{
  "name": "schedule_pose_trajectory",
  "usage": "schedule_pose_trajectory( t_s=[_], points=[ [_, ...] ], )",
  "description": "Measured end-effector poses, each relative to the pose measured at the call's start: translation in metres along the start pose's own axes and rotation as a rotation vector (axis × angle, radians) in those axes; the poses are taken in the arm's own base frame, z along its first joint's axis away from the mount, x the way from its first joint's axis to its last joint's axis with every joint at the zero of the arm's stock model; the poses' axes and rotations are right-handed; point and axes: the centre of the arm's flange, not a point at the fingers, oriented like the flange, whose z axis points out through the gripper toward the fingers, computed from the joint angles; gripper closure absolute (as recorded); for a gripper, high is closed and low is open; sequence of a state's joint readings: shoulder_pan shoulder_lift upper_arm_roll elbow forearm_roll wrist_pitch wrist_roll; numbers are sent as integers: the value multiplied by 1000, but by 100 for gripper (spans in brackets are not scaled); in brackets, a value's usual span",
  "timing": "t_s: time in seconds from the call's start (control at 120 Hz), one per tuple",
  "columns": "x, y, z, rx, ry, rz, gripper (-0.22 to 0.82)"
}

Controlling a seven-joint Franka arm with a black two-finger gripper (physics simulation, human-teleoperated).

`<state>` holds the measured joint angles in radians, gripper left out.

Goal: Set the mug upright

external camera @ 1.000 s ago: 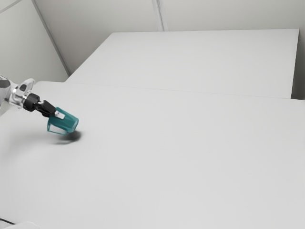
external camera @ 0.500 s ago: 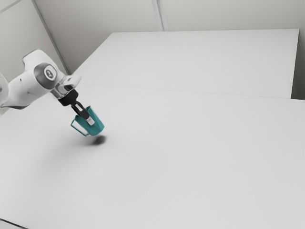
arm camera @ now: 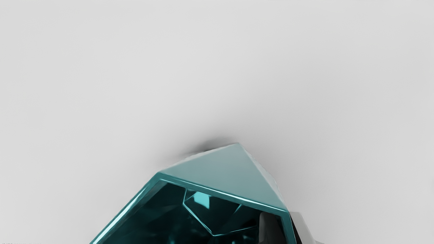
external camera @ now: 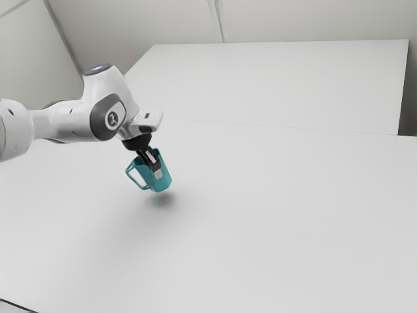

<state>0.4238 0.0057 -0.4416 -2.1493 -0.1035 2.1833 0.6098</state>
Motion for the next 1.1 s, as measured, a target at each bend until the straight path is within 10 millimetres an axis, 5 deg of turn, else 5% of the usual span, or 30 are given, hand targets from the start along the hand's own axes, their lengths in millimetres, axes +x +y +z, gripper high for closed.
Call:
schedule_pose_trajectory(
  t_s=[0.192, 0.367, 1.1],
  points=[
    [-7, 45, 9, 17, -55, -84, 78],
    [-21, 41, 22, 25, -70, -213, 78],
    [-11, 58, 57, 47, 19, -398, 78]
  ],
)
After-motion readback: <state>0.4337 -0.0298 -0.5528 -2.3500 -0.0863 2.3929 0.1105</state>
